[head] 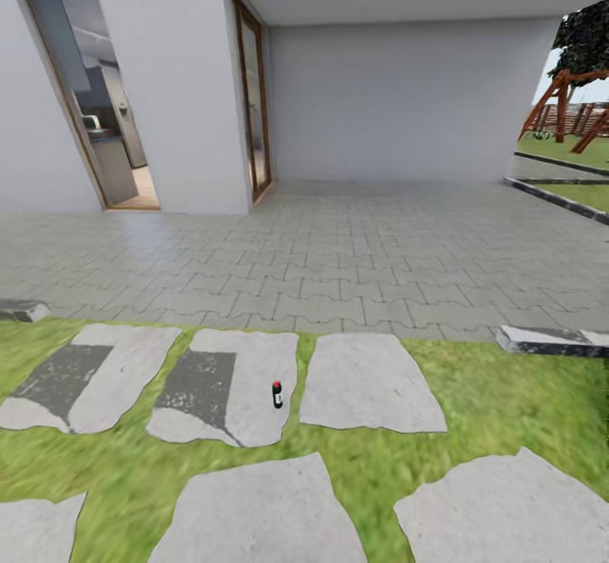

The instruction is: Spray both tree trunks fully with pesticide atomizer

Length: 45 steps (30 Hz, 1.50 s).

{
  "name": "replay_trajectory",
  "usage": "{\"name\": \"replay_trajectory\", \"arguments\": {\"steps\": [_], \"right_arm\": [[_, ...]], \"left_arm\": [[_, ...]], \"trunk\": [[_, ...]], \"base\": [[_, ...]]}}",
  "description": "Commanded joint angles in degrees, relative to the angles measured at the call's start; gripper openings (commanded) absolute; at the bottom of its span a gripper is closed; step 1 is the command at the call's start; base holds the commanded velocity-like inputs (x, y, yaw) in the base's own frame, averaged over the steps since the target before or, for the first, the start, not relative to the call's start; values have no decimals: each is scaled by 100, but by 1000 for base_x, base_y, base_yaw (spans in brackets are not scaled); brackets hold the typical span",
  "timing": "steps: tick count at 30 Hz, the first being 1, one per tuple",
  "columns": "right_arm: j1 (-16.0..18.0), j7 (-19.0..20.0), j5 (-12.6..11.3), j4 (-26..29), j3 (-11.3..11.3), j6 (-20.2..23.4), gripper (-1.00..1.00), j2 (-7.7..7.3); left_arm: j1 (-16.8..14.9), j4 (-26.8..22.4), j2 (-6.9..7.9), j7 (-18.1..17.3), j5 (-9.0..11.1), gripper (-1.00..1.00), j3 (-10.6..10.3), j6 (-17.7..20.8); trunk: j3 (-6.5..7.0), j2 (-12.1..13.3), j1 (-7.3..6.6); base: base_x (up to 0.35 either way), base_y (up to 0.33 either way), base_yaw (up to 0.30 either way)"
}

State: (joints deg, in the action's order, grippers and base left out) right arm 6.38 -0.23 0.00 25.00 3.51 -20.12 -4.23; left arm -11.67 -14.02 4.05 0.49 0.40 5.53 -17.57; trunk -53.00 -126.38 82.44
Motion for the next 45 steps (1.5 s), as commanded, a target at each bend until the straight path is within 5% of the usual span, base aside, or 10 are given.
{"name": "replay_trajectory", "arguments": {"steps": [1,45], "right_arm": [[4,-3,0,-4,9,-19,100,1],[4,-3,0,-4,8,-19,100,1]], "left_arm": [[-2,5,-1,3,4,100,9,-18],[-2,5,-1,2,5,100,9,-18]], "trunk": [[-5,-2,1],[-5,-2,1]], "base": [[162,304,-294],[190,289,-294]]}}
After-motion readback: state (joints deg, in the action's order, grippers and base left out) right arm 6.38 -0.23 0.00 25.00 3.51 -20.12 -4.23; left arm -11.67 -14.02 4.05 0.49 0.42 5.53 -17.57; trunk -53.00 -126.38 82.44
